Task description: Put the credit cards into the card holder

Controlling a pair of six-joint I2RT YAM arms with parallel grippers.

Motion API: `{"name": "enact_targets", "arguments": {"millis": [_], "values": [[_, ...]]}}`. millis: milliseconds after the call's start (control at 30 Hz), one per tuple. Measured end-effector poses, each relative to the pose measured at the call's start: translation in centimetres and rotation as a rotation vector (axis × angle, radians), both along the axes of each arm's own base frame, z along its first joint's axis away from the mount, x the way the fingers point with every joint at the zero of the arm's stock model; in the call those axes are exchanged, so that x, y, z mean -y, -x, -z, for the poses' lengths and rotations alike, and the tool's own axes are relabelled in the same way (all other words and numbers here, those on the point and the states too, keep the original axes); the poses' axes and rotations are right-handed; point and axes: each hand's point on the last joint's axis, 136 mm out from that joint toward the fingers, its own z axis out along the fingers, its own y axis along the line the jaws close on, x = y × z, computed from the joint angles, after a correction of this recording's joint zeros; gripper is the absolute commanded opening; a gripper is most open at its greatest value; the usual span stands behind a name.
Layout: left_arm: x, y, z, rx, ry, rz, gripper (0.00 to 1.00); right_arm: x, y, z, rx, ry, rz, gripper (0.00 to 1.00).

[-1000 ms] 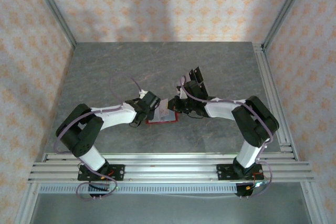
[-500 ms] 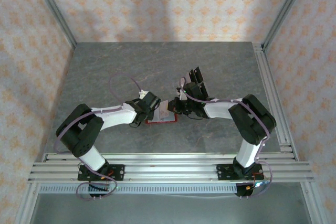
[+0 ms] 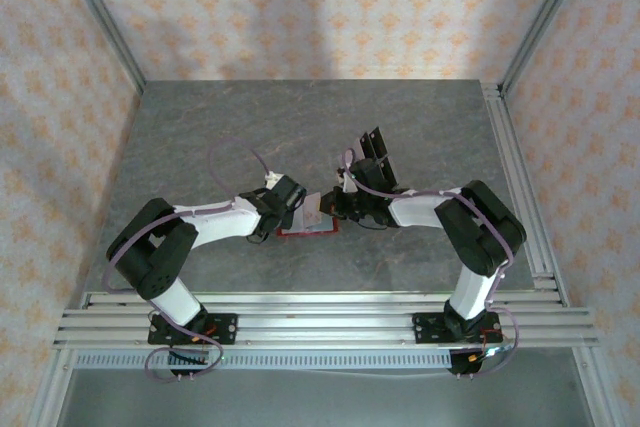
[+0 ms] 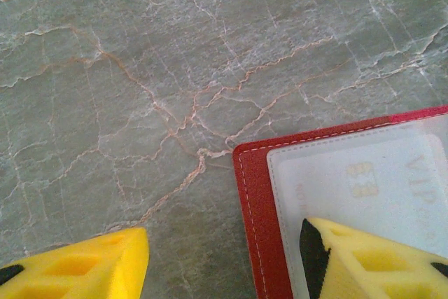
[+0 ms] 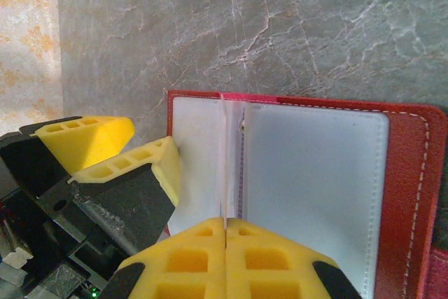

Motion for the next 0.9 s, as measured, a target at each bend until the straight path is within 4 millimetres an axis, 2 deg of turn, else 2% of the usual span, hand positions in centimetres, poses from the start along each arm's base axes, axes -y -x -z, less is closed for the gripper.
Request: {"name": "enact_targets", "arguments": {"millis": [900], "values": [[0.0,0.0,0.0,0.000,-0.001,0.000,0.60,-0.1,0.5,1.4,-0.040,-0.038,0.000,0.00]]}}
